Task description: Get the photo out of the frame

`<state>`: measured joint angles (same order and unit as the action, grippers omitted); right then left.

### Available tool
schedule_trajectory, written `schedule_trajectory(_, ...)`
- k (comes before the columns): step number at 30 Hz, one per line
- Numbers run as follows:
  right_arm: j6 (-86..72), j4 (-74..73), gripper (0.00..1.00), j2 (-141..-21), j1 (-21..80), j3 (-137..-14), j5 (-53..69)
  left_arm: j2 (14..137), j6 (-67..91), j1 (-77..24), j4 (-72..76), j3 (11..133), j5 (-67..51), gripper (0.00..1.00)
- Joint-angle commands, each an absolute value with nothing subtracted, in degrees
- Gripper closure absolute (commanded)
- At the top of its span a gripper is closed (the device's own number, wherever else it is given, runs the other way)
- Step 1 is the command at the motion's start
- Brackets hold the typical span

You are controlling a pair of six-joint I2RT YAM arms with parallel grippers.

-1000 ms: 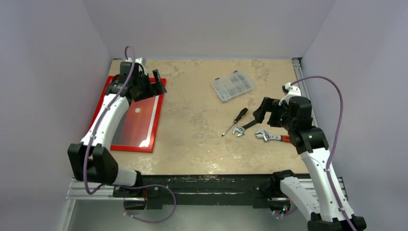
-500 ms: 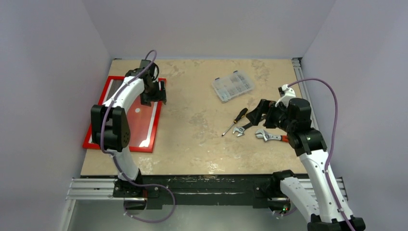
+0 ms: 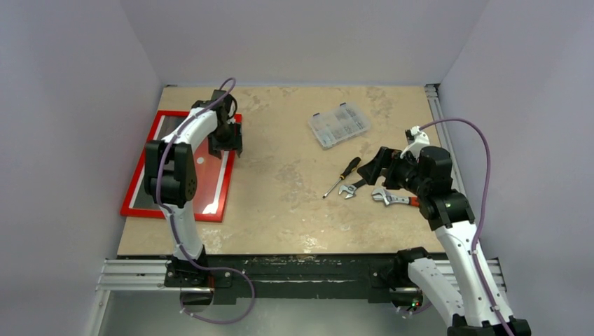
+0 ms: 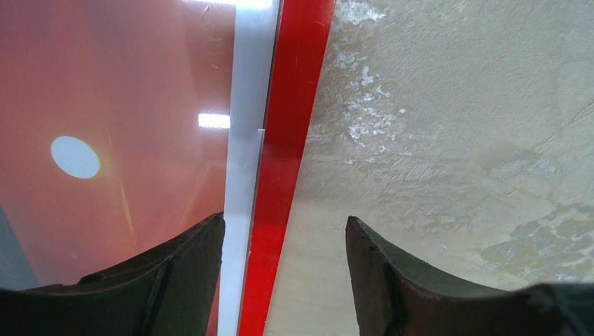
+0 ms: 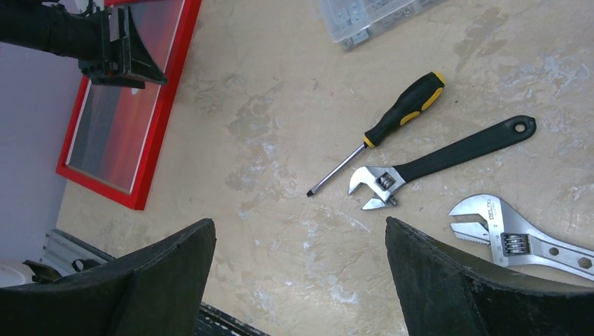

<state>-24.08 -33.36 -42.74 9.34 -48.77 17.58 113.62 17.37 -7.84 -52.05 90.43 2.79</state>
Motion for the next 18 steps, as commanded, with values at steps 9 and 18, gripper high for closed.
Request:
schedule_trajectory(9, -25.47, -30.76, 0.12, -42.56, 9.47, -47.62, 19.15, 119.88, 17.7, -7.15, -55.71, 95.63, 1.6, 0.6)
schedule_trajectory(18, -26.1, -30.35, 0.13, -42.39, 9.54, -47.1, 19.36, 120.23, 18.28, -6.6, -56.61, 96.03, 0.89, 0.58)
